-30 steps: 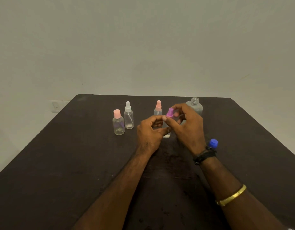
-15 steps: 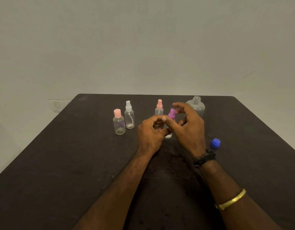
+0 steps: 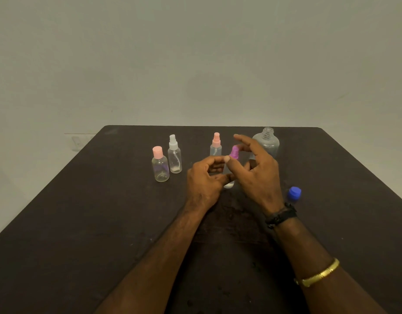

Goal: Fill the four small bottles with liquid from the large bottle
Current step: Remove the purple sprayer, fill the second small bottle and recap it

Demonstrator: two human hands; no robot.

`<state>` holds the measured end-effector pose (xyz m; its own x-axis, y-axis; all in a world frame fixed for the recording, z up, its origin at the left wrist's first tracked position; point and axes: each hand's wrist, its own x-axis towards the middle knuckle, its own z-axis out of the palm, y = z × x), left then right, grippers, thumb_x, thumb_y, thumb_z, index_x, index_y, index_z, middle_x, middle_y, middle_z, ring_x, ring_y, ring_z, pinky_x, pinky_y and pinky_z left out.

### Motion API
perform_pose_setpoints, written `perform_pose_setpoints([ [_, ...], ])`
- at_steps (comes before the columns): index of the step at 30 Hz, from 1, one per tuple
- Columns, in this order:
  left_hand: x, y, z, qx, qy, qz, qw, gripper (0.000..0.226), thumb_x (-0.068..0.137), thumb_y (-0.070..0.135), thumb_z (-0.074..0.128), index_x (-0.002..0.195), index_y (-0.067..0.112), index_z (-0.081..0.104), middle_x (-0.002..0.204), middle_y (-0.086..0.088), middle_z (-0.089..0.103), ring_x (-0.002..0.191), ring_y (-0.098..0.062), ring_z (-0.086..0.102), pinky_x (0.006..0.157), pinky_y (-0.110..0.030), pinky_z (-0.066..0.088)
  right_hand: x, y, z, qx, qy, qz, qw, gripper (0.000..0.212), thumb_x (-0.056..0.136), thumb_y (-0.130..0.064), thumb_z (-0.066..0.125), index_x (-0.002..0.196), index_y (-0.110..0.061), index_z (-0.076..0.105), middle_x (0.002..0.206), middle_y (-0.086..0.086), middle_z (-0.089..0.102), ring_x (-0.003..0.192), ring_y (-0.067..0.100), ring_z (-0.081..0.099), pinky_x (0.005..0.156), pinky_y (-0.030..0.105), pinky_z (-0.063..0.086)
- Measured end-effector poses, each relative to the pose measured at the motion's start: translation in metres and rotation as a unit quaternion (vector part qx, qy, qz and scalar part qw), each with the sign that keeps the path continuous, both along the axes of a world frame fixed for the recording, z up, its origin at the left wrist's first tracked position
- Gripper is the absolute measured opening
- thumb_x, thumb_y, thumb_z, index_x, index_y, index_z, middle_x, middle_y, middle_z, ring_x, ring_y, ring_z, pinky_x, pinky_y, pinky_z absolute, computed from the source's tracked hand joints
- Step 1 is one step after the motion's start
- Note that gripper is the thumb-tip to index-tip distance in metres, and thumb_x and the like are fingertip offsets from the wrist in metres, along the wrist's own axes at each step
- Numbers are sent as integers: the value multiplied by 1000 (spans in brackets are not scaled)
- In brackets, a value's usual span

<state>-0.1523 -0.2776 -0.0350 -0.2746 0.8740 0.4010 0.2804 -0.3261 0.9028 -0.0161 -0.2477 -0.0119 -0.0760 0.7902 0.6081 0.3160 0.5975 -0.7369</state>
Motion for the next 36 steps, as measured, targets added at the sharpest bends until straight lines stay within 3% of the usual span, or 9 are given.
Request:
perform_pose_setpoints([
  [3,-1,0,1,-3,-9,-6,1000,48,71,15,91,114,9,74,102,2,77,91,-2,72,78,-14,57,0,-5,2,-18,12,29,999,47,95,-17,67,138,-33,62,115,-14,73,81,40,69,68,46,61],
  [5,0,-1,2,-3,-3,-4,1000,47,70,12,91,114,9,74,101,3,77,90,2,71,78,-11,55,0,-6,1,-12,7,24,1000,43,97,-18,65,138,-33,63,112,-13,74,85,44,68,68,49,60],
  [10,1,-1,0,0,28,-1,1000,47,72,14,90,117,13,74,106,3,77,96,-2,71,84,-13,56,1,-6,-1,9,2,-23,1000,39,92,-22,78,129,-25,68,102,-10,73,61,31,61,54,37,55],
  [15,0,-1,1,2,25,-2,1000,45,73,10,89,115,13,74,102,6,75,93,5,69,81,-10,53,3,-4,-2,-9,1,4,1000,40,94,-29,74,133,-26,67,114,-7,75,89,17,74,73,35,63],
  [18,-1,0,0,0,25,7,1000,45,73,9,89,115,14,74,102,5,76,94,1,70,84,-12,54,3,-2,-2,-28,9,17,999,32,94,-23,74,126,-20,72,113,-7,76,88,12,74,78,37,64],
  [23,0,-1,-2,-11,37,5,999,43,71,14,90,111,16,76,101,6,77,93,-2,71,85,-18,58,4,-2,-2,-17,15,-13,1000,22,87,-18,80,109,-17,77,97,-10,77,94,0,72,82,14,57],
  [27,0,-1,-3,-18,42,5,999,42,69,16,92,108,17,76,97,6,77,90,0,71,81,-19,59,3,-2,-3,-22,26,-29,999,19,84,-17,82,103,-17,76,93,-10,77,91,-1,72,82,18,59],
  [31,-1,0,-4,-20,48,2,999,44,70,19,92,110,17,76,98,7,77,91,0,71,82,-18,59,3,-2,-5,-36,34,-18,999,29,85,-22,82,113,-19,76,102,-10,77,84,-2,72,80,23,62],
  [36,-8,3,-3,-14,16,28,999,46,69,18,92,112,14,75,100,5,77,93,-5,72,82,-20,59,-1,-7,-4,-8,22,-37,999,48,87,-30,81,131,-17,68,119,-12,69,56,1,61,59,8,51],
])
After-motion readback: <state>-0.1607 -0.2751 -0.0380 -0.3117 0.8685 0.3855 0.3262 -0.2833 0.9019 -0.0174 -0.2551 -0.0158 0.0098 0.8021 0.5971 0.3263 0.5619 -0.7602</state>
